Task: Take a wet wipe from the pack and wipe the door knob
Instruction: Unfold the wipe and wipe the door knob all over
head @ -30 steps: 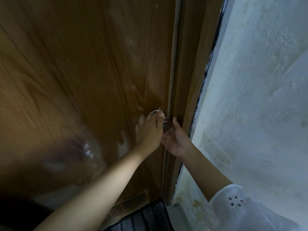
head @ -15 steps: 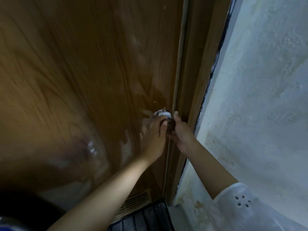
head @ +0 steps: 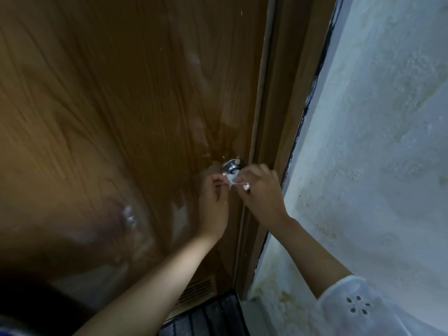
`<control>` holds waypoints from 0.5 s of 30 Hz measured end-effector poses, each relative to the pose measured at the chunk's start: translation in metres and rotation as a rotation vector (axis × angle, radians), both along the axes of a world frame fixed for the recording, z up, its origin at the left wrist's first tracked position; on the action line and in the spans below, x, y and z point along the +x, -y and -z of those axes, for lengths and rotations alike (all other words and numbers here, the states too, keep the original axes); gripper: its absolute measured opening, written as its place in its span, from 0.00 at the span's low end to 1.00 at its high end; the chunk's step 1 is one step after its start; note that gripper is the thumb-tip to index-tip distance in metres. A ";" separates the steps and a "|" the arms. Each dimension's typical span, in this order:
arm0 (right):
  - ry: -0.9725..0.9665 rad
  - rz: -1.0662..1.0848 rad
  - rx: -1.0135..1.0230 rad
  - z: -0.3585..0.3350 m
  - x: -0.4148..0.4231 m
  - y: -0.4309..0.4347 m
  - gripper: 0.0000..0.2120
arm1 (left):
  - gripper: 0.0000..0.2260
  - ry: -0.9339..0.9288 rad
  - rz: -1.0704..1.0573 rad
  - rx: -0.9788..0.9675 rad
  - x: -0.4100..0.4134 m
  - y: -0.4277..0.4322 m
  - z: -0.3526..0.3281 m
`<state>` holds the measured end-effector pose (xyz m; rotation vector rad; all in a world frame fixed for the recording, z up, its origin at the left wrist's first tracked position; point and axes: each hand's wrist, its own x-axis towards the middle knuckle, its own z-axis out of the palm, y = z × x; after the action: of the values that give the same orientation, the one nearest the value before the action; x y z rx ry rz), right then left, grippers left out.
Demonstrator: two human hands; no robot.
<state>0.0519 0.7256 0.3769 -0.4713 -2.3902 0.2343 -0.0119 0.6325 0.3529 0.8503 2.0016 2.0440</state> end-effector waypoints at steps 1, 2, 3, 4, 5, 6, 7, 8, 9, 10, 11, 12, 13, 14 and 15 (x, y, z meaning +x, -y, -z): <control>-0.044 0.018 -0.015 0.003 0.006 0.002 0.08 | 0.08 -0.038 0.024 -0.019 0.001 0.002 0.000; -0.083 0.044 -0.040 0.007 0.011 0.004 0.08 | 0.08 -0.079 0.050 -0.046 0.002 0.005 0.000; -0.116 0.072 -0.086 0.012 0.016 0.006 0.08 | 0.08 -0.123 0.071 -0.074 0.002 0.007 0.001; -0.136 0.091 -0.166 0.017 0.019 0.007 0.09 | 0.06 -0.176 0.081 -0.109 0.002 0.008 0.001; -0.150 0.105 -0.274 0.021 0.021 0.009 0.09 | 0.05 -0.239 0.081 -0.153 0.002 0.009 0.002; -0.171 0.115 -0.392 0.025 0.022 0.009 0.09 | 0.05 -0.309 0.078 -0.200 0.002 0.010 0.002; -0.206 0.114 -0.502 0.027 0.021 0.009 0.08 | 0.05 -0.371 0.081 -0.243 0.001 0.010 0.003; -0.255 0.103 -0.582 0.028 0.019 0.009 0.06 | 0.06 -0.412 0.090 -0.275 0.001 0.009 0.003; -0.308 0.093 -0.631 0.027 0.017 0.009 0.06 | 0.07 -0.422 0.103 -0.294 0.002 0.009 0.003; -0.355 0.089 -0.661 0.025 0.016 0.009 0.07 | 0.08 -0.402 0.122 -0.294 0.003 0.008 0.003; -0.394 0.089 -0.682 0.022 0.013 0.009 0.08 | 0.09 -0.359 0.152 -0.272 0.004 0.007 0.003; -0.426 0.091 -0.693 0.019 0.011 0.008 0.07 | 0.10 -0.318 0.186 -0.242 0.005 0.006 0.003; -0.459 0.094 -0.691 0.016 0.009 0.007 0.07 | 0.11 -0.297 0.210 -0.213 0.005 0.005 0.003; -0.490 0.092 -0.681 0.014 0.006 0.006 0.06 | 0.12 -0.301 0.212 -0.193 0.005 0.004 0.002; -0.511 0.086 -0.666 0.012 0.004 0.005 0.05 | 0.12 -0.311 0.203 -0.175 0.005 0.003 0.002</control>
<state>0.0555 0.7210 0.3651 -0.7098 -1.7466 0.9978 -0.0068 0.6299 0.3511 1.3381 2.1019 1.6834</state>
